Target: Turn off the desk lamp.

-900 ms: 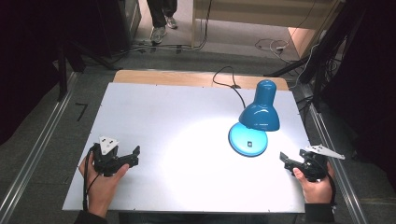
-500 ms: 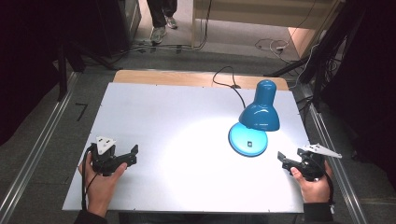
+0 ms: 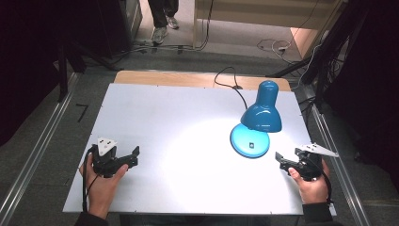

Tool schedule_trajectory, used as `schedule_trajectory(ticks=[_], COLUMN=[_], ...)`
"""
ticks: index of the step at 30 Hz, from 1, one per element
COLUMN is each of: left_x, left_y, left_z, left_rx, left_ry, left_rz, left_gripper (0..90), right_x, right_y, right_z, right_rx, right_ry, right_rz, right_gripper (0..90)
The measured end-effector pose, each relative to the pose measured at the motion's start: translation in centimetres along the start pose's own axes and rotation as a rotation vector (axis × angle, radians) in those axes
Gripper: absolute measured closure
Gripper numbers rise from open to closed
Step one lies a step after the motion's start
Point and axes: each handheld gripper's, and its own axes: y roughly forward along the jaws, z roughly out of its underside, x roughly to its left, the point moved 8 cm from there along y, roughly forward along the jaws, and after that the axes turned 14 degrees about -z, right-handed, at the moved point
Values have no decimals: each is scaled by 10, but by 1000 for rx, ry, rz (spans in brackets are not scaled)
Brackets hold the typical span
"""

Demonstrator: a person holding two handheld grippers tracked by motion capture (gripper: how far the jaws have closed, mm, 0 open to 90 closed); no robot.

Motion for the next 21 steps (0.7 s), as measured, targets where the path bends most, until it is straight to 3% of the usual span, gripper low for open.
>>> schedule_trajectory(ticks=[21], left_x=[1], left_y=[0], left_z=[-1], left_rx=[-7], left_ry=[-11], left_rz=[-7], left_gripper=[76], right_x=[11], right_y=[6], right_z=[-6], right_rx=[1], right_ry=[-23], right_rz=[-19], right_gripper=[151])
